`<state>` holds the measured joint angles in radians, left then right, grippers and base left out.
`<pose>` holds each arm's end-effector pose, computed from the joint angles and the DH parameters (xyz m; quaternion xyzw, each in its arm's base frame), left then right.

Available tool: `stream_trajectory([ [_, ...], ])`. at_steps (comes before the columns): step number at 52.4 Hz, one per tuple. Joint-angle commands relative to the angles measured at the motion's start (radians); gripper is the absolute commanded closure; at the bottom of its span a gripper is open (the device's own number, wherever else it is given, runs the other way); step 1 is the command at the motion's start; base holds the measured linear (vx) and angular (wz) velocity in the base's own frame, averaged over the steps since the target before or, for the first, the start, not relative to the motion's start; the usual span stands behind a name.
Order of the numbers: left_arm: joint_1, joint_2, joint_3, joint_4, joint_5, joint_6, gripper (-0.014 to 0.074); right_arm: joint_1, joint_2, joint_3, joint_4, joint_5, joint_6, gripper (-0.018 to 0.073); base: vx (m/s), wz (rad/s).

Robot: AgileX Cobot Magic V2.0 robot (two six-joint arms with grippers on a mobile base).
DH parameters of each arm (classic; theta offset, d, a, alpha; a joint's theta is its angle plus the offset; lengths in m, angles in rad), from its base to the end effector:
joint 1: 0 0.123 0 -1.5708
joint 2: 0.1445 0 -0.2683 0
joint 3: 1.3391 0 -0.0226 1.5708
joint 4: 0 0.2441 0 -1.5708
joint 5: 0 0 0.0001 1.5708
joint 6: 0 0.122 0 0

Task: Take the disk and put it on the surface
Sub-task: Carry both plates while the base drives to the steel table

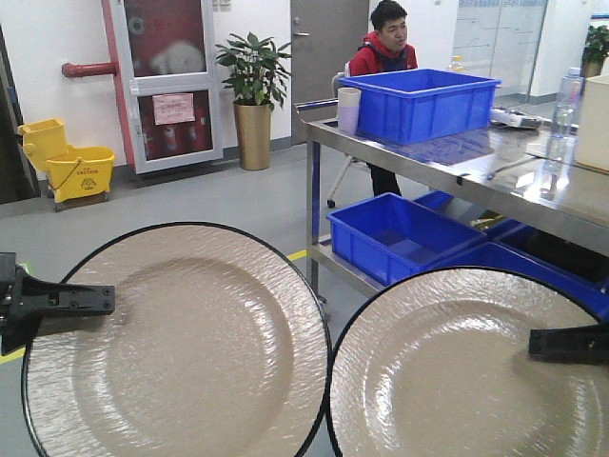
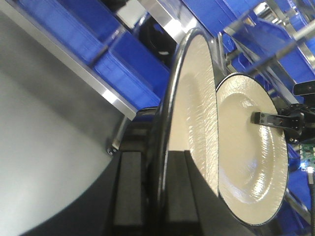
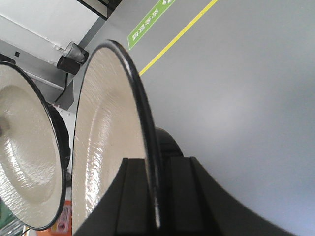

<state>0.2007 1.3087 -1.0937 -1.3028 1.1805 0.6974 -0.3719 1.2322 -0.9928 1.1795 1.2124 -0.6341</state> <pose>0.2722 -0.0557 0.3452 0.0432 0.8024 -0.4828 0.3482 0.2513 0.0154 0.3220 0.0312 0.8379 0.4302 0.3343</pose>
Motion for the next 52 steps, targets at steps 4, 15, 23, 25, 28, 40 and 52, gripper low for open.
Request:
stream_trajectory([
  [4, -0.001, -0.037, -0.029, -0.146, 0.004, -0.014, 0.0604, -0.003, -0.029, -0.032, 0.129, 0.056, 0.001, 0.0568, 0.49, 0.07],
  [15, -0.001, -0.037, -0.029, -0.146, 0.004, -0.014, 0.0604, -0.003, -0.029, -0.032, 0.129, 0.058, 0.001, 0.0568, 0.51, 0.01],
  [23, -0.001, -0.037, -0.029, -0.146, 0.004, -0.014, 0.0604, -0.003, -0.029, -0.032, 0.129, 0.058, 0.001, 0.0568, 0.53, -0.06],
  [25, -0.001, -0.037, -0.029, -0.146, 0.004, -0.014, 0.0604, -0.003, -0.029, -0.032, 0.129, 0.058, 0.001, 0.0568, 0.53, -0.1],
  [28, -0.001, -0.037, -0.029, -0.146, 0.004, -0.014, 0.0604, -0.003, -0.029, -0.032, 0.129, 0.058, 0.001, 0.0568, 0.53, -0.12],
  [40, -0.001, -0.037, -0.029, -0.146, 0.004, -0.014, 0.0604, -0.003, -0.029, -0.032, 0.129, 0.056, 0.001, 0.0568, 0.52, -0.19],
  [52, -0.001, -0.037, -0.029, -0.146, 0.004, -0.014, 0.0604, -0.003, -0.029, -0.032, 0.129, 0.056, 0.001, 0.0568, 0.5, -0.3],
])
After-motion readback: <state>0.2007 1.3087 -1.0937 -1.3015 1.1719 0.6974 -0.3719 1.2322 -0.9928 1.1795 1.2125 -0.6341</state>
